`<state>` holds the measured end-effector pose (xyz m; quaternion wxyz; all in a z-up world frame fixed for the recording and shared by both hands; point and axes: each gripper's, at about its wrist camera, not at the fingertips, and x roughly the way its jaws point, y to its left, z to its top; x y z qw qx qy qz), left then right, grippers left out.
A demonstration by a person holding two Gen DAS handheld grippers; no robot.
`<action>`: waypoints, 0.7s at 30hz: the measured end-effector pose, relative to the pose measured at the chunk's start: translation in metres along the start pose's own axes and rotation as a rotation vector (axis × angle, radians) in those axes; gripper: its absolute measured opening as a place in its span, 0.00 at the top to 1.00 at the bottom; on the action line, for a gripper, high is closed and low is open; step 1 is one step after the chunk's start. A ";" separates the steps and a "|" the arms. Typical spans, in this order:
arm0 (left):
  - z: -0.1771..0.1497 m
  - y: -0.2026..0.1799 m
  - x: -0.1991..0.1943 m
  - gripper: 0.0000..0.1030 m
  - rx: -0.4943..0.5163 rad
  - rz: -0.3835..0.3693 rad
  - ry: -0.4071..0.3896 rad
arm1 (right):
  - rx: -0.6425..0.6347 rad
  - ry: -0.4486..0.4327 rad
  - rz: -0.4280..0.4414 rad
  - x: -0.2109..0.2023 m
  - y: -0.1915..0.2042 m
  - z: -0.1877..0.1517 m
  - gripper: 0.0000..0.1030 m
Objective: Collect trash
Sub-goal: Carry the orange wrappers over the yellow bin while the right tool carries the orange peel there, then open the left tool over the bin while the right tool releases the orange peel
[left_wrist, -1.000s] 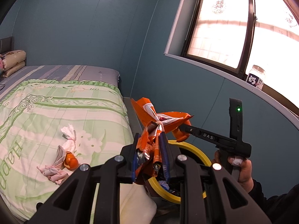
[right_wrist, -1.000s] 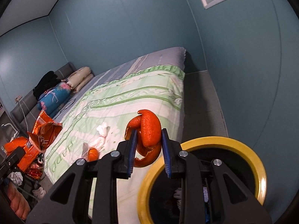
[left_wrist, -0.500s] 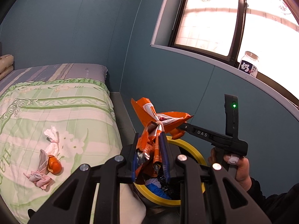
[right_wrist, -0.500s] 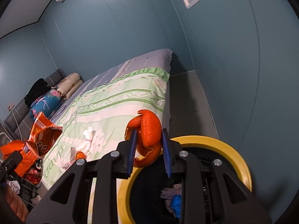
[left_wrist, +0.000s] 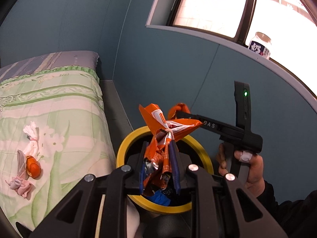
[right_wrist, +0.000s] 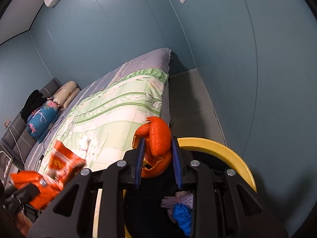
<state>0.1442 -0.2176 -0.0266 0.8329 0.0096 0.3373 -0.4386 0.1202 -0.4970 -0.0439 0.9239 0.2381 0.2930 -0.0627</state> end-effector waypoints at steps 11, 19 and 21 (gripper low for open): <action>-0.031 -0.006 0.054 0.81 -0.015 -0.059 0.156 | 0.022 0.080 0.005 0.015 -0.009 -0.007 0.75; -0.041 -0.008 0.069 0.81 -0.012 -0.080 0.197 | 0.026 0.105 -0.002 0.019 -0.008 -0.009 0.75; -0.042 -0.009 0.068 0.80 -0.015 -0.087 0.195 | 0.025 0.105 -0.003 0.018 -0.009 -0.009 0.73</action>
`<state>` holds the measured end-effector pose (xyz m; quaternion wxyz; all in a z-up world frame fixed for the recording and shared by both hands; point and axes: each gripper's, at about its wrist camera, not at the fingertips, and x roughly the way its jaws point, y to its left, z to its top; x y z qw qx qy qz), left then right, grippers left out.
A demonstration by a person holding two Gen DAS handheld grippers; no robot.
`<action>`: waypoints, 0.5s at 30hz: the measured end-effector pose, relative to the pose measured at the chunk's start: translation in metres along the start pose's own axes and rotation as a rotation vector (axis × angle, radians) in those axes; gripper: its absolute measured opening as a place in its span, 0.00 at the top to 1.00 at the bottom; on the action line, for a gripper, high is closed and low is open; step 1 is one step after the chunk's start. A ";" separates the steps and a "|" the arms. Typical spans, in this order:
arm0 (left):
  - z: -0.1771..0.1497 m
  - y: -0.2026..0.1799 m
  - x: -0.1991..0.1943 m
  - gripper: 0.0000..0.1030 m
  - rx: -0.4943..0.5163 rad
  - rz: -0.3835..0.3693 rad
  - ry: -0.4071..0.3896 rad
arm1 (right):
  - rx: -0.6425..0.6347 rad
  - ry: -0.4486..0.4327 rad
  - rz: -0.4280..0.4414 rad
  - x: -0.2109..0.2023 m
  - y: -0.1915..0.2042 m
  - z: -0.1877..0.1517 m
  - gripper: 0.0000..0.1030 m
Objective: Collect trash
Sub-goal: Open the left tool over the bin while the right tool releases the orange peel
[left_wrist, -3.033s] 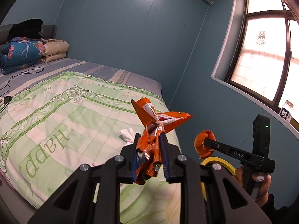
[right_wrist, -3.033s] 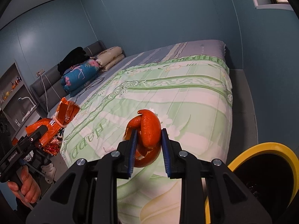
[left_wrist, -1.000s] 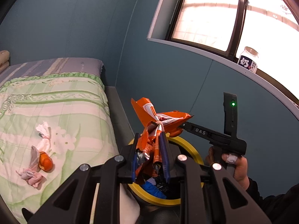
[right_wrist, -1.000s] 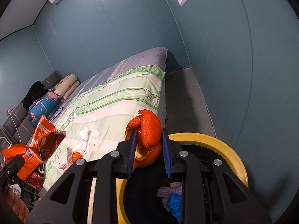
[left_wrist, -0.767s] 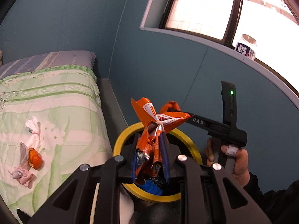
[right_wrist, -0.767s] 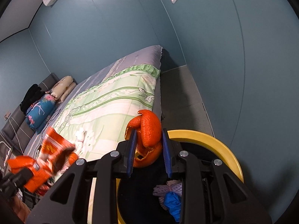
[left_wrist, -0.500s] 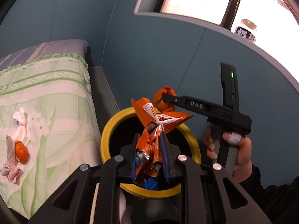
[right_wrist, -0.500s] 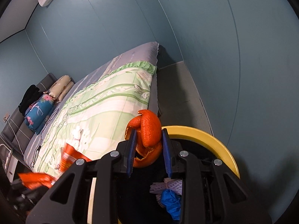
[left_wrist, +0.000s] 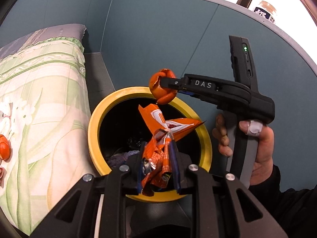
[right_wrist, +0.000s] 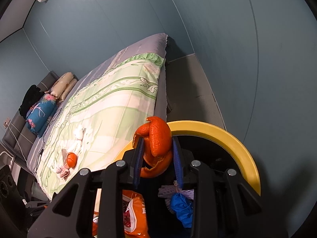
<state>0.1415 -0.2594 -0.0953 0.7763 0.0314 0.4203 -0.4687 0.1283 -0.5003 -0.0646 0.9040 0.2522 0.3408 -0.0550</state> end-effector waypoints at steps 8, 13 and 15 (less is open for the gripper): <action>0.003 -0.001 -0.002 0.63 -0.014 -0.033 -0.014 | 0.007 -0.012 0.005 -0.003 0.000 0.004 0.58; 0.002 0.002 -0.012 0.38 -0.031 -0.012 -0.058 | 0.018 -0.019 0.004 -0.005 -0.003 0.005 0.52; 0.003 0.005 -0.016 0.33 -0.043 -0.010 -0.071 | 0.020 -0.028 0.001 -0.007 -0.002 0.007 0.50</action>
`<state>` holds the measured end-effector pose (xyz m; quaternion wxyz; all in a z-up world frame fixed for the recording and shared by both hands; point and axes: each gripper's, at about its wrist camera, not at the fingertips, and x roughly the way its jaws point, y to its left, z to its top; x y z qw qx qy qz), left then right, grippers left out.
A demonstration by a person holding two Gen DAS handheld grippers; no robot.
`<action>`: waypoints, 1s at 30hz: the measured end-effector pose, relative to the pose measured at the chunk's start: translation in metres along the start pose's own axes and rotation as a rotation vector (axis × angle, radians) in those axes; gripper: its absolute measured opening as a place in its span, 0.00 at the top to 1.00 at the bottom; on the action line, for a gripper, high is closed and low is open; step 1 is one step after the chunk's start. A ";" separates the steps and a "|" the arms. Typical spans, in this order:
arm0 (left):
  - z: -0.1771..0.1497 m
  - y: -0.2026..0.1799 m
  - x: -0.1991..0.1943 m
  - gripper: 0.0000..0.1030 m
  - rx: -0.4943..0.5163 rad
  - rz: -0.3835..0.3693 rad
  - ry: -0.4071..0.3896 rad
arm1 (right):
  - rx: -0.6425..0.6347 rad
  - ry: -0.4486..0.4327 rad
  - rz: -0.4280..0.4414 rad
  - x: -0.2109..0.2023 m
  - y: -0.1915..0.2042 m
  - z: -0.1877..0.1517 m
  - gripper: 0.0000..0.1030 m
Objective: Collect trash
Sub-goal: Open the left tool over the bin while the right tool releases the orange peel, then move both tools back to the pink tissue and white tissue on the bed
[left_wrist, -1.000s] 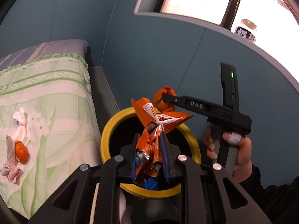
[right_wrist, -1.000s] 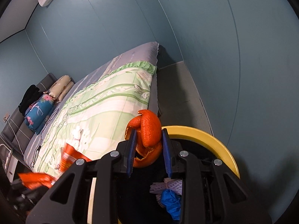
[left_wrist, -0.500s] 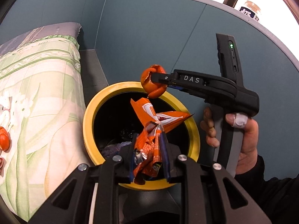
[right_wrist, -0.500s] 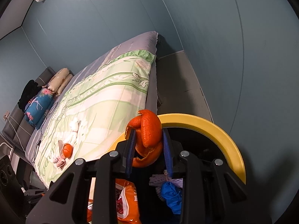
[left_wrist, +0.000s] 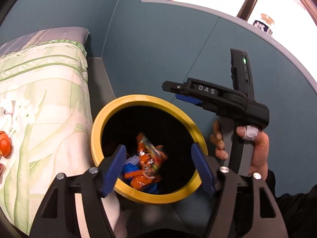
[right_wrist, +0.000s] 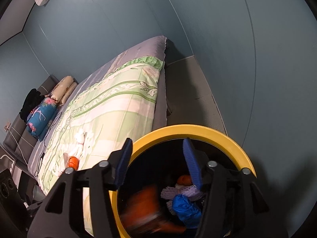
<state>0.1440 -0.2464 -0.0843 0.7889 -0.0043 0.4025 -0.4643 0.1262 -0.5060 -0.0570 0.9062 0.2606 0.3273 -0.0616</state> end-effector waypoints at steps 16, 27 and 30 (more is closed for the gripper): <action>0.002 0.026 -0.057 0.08 -0.020 0.144 -0.164 | -0.026 -0.070 0.045 -0.013 0.021 0.009 0.15; -0.003 0.065 -0.097 0.08 -0.068 0.222 -0.214 | -0.085 -0.094 0.093 -0.009 0.064 0.010 0.09; -0.009 0.074 -0.107 0.08 -0.077 0.249 -0.233 | -0.116 -0.092 0.117 -0.005 0.084 0.009 0.08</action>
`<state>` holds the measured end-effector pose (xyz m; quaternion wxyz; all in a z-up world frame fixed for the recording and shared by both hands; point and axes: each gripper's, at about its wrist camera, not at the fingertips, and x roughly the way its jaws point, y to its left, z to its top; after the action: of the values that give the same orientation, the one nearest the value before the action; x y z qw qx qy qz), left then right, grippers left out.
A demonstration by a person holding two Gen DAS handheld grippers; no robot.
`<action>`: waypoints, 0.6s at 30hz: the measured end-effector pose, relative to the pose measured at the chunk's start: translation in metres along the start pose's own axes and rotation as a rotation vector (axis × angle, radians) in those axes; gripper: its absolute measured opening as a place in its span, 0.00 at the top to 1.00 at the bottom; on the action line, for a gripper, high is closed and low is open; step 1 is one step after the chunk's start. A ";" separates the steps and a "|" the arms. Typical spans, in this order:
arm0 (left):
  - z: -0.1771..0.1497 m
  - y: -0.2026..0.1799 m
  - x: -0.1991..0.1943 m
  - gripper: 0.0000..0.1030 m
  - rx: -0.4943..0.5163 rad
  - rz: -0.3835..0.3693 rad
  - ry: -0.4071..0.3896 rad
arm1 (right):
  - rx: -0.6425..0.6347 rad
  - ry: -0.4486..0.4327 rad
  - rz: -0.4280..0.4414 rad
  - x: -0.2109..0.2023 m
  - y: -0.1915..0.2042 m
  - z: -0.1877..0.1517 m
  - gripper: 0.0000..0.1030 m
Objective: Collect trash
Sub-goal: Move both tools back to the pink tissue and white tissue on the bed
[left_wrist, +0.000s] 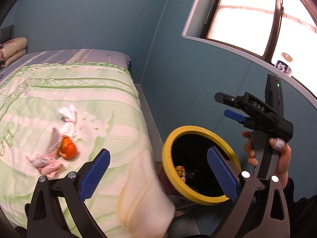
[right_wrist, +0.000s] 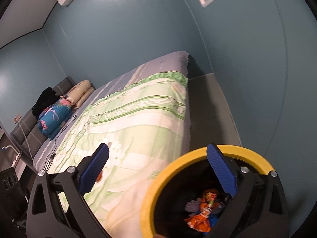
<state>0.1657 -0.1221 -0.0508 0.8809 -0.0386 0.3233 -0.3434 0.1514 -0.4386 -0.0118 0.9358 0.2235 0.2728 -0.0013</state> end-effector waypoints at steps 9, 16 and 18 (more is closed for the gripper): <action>-0.012 0.049 -0.031 0.08 -0.056 0.090 -0.049 | -0.081 0.048 0.090 0.029 0.060 -0.005 0.08; -0.022 0.087 -0.056 0.08 -0.087 0.181 -0.096 | -0.126 0.087 0.151 0.053 0.105 -0.015 0.08; -0.024 0.098 -0.061 0.08 -0.094 0.206 -0.103 | -0.142 0.104 0.164 0.062 0.118 -0.019 0.08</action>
<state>0.1741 -0.0057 -0.0651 0.9242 -0.0640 0.2956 -0.2331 0.2086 -0.3172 -0.0087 0.9307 0.1781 0.3013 0.1059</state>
